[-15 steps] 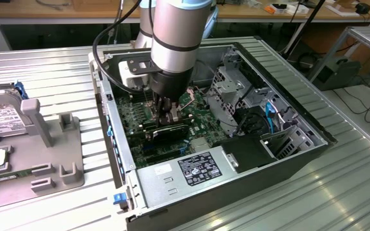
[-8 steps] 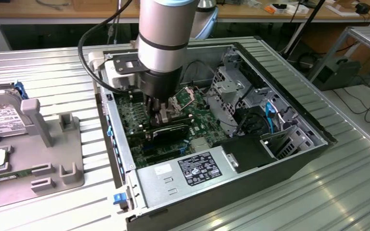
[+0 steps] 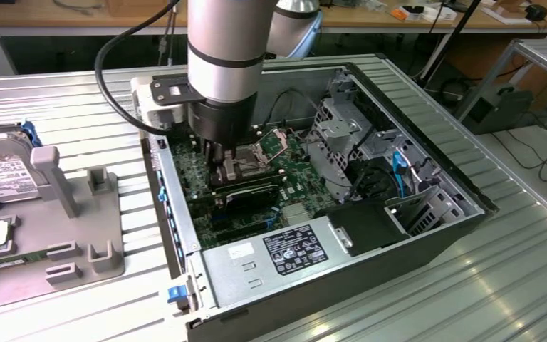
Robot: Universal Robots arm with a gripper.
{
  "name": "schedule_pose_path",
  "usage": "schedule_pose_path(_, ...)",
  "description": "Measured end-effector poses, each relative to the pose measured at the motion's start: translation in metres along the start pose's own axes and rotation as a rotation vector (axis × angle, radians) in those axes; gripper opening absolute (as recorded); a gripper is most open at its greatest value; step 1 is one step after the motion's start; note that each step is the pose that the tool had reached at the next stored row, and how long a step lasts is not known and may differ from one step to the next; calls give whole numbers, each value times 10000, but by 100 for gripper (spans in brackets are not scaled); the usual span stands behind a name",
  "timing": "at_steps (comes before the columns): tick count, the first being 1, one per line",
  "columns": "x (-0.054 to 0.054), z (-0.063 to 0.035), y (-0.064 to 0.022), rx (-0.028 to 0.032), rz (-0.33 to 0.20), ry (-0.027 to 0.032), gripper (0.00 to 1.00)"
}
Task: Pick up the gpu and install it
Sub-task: 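Press down on the gpu until it lock into place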
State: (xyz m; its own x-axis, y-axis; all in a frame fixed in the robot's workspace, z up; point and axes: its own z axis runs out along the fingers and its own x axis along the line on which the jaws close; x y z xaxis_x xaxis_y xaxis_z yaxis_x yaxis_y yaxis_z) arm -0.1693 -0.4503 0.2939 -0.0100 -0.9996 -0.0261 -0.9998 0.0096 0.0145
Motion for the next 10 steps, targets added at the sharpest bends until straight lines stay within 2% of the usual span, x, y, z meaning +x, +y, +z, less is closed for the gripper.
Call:
schedule_pose_path(6, -1, -68, 106, 0, 0, 0, 10)
schedule_pose_path(10, -1, -128, 231, 0, 0, 0, 10)
